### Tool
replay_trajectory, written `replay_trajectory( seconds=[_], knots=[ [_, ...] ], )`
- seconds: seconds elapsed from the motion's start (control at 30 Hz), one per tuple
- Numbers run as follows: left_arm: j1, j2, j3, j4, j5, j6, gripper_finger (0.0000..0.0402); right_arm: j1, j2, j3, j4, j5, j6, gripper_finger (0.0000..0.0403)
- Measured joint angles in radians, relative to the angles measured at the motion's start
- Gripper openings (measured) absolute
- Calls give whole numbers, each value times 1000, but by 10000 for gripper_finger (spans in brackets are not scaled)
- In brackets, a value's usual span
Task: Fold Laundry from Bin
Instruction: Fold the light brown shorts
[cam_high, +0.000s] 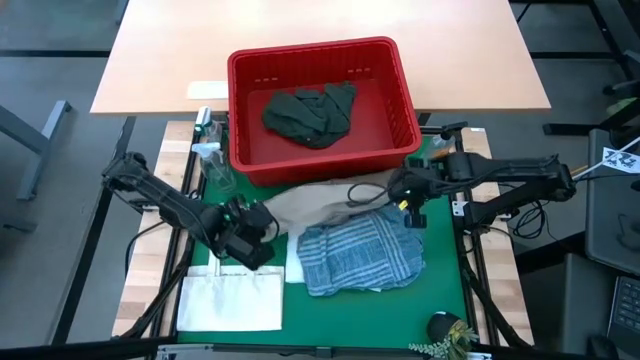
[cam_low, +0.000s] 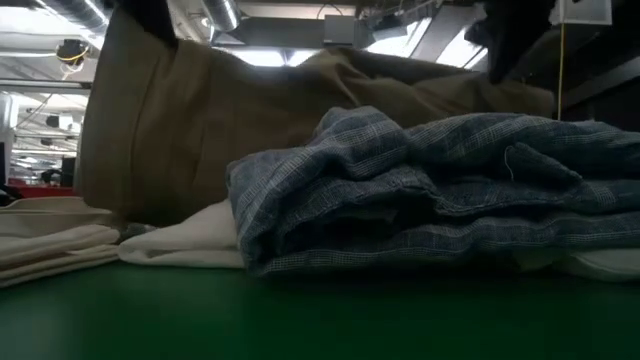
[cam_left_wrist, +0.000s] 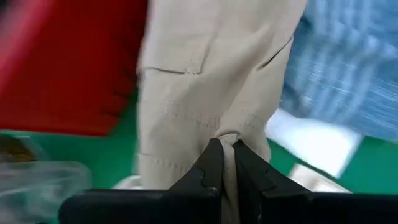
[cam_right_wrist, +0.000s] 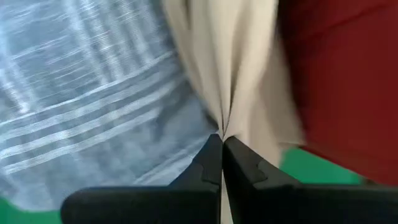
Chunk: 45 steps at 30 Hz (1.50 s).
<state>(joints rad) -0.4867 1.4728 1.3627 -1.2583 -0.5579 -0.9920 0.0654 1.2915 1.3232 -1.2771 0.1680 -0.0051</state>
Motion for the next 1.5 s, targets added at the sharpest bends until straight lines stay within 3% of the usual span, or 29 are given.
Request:
replay_trajectory(
  seconds=[0.2,0.4,0.63,0.87,1.07,1.27,1.5],
  knots=[
    [28,-14,136,-184,-113,-1,9,0,0,107,-76,162,0,5],
    [52,-15,262,-313,-220,0,9,0,0,171,-199,235,30,5],
    [107,-38,353,-305,-376,60,9,-8,-47,181,-266,373,58,5],
    [198,-39,399,-295,-399,139,9,-92,-125,183,-252,469,35,5],
    [273,-42,401,-201,-405,270,9,-177,-196,182,-149,422,-118,5],
    [306,-44,402,-62,-375,401,9,-258,-227,180,-130,445,-183,5],
    [289,-43,402,-51,-323,402,9,-302,-285,180,-138,278,-181,5]
  ],
)
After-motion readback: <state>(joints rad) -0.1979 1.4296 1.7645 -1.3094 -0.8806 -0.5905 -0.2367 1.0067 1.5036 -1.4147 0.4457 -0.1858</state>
